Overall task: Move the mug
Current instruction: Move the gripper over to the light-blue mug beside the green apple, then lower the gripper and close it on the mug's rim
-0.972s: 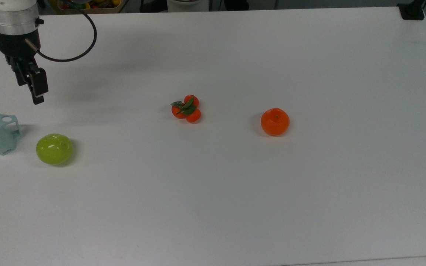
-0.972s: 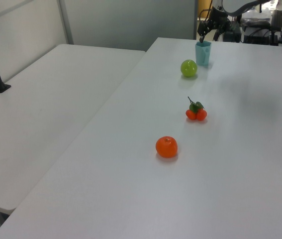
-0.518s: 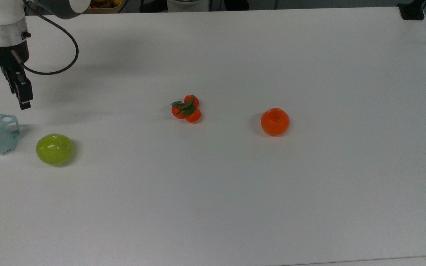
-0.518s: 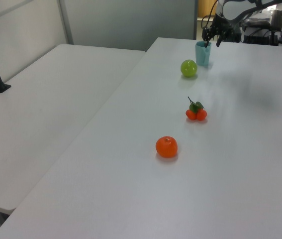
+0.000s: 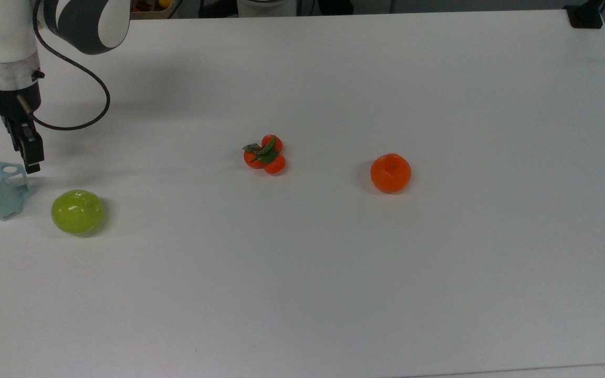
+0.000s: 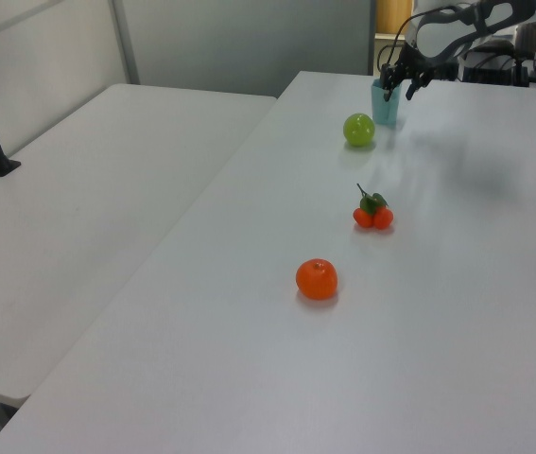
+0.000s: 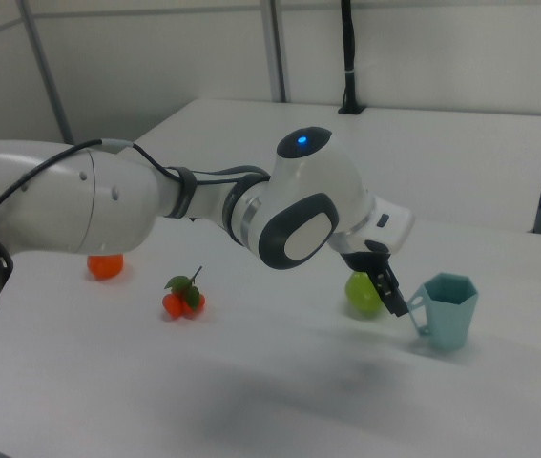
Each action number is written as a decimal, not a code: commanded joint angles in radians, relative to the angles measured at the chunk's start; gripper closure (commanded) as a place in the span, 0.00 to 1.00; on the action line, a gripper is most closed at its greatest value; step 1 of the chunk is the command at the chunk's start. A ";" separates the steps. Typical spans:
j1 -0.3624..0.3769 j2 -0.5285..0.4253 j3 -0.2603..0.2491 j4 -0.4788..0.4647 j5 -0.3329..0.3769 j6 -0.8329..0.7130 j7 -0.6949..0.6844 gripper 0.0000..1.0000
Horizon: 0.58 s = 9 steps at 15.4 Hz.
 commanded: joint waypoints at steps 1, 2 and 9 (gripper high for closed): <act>0.000 0.051 -0.001 0.051 0.015 0.022 0.010 0.37; 0.000 0.063 -0.001 0.060 0.015 0.022 0.008 0.37; -0.011 0.101 -0.001 0.077 0.008 0.068 0.004 0.36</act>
